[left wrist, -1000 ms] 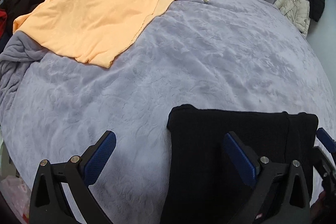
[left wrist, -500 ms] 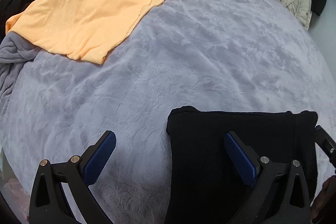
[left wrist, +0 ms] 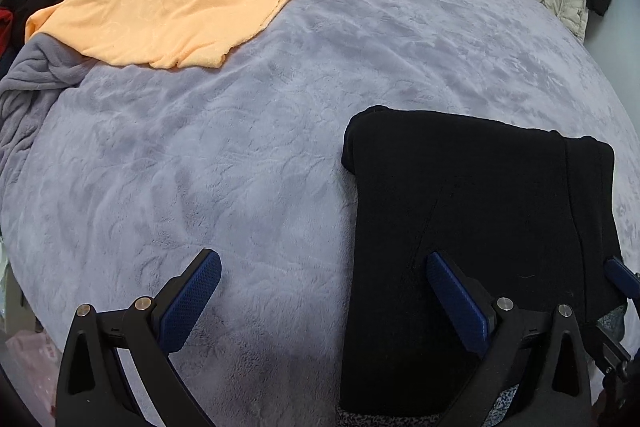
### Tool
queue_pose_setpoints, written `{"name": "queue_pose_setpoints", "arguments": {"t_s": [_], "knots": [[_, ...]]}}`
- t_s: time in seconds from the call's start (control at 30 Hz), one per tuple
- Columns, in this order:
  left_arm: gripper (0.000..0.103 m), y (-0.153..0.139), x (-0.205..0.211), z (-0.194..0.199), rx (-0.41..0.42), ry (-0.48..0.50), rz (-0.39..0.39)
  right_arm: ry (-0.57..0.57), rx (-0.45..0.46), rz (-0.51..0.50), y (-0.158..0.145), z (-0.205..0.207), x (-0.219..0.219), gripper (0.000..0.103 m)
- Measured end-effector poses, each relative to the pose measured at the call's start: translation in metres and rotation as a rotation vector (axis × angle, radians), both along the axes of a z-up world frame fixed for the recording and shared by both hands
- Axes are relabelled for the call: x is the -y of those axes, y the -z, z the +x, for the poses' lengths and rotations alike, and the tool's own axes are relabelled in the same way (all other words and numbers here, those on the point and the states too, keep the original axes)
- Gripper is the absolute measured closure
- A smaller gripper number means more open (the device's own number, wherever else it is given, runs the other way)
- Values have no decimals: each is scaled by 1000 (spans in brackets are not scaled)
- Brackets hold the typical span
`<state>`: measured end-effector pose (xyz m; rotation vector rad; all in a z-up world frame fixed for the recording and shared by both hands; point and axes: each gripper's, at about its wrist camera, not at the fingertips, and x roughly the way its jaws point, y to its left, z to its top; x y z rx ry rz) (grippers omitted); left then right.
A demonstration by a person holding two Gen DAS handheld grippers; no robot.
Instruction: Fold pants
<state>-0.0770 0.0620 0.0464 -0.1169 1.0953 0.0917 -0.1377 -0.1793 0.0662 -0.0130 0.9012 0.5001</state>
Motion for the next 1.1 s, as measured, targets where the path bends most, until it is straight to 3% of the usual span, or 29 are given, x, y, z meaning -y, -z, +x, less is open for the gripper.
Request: {"name": "queue_pose_setpoints", "arguments": {"t_s": [0.2,0.33,0.43,0.57,0.67,0.8,0.97,1.1], "knots": [[0,-34,-3,-26,83,35,-59,-33,27,51,-28,-25,4,12],[0,-11,3,-30,2,39,19,-31,-23,24,-11,-33,1,11],[0,2,5,-31,8,14,28,-32,-10,2,-1,-35,-1,10],[0,-5,14,-33,35,36,105,-41,10,-23,-4,-38,-6,7],[0,-5,14,-32,28,30,91,-55,21,25,-10,-41,-4,7],[0,-4,11,-31,30,33,86,-54,-4,21,-1,-36,-4,7],[0,-5,13,-32,30,30,91,-45,49,26,-23,-29,-8,7],[0,-5,12,-32,33,30,93,45,35,-39,-30,11,-13,7]]}}
